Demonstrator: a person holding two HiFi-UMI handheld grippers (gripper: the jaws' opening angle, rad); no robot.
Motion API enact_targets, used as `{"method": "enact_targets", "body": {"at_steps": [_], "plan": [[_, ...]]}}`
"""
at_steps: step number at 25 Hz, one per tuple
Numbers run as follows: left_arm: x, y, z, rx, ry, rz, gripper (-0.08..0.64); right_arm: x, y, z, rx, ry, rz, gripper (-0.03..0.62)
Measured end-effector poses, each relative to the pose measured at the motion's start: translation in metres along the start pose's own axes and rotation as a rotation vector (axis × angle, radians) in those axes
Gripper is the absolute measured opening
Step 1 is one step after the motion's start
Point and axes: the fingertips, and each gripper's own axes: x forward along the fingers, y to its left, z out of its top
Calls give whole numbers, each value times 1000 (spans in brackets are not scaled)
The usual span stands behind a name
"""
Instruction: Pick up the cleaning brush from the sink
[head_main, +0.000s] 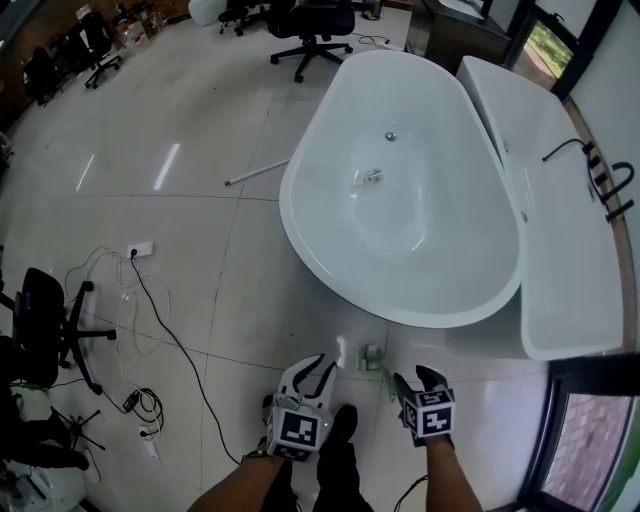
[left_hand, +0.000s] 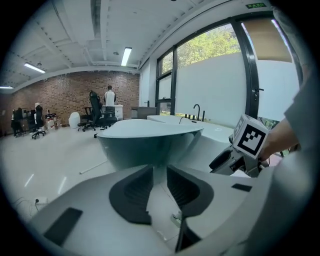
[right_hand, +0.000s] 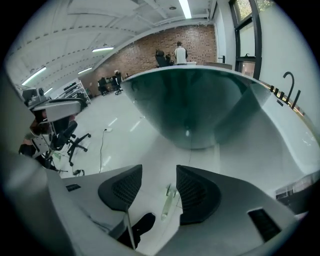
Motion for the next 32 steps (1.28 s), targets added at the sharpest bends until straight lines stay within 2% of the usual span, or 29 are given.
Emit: {"method": "enact_targets", "body": {"at_steps": [3,7,9,13,16,21,24,26,28,29,32], "plan": [[35,8,-26,0,-7,-3,91,59,-14,-15,0,56,5,229],[63,18,-74,-12,-20,-3,91,140,-14,-48,-31,147,38,293],[74,21,-92,-28,-31,-10,91,178,-23,-72,-57,231,16,293],[93,36,-121,-62,-28,2,91,242,-32,-114,-45,411,10,293],[105,47,-141,-85,-13,20,91,260,-46,-149,-68,607,-57,295],[118,55,-154,-101,-3,7,91,285,-54,-183,-71,757,-94,295],[121,62,-157,-103,-13,4,91,287,-52,-208,3,838,-136,295],[122,65,-157,-103,-21,3,91,284,-52,-219,29,863,-172,207],[121,64,-154,-100,-24,-3,91,278,-54,-227,19,890,-201,155],[119,63,-153,-99,-23,-7,91,273,-54,-229,6,906,-216,40],[117,59,-151,-96,-20,-17,91,263,-57,-229,-33,919,-248,29]]}}
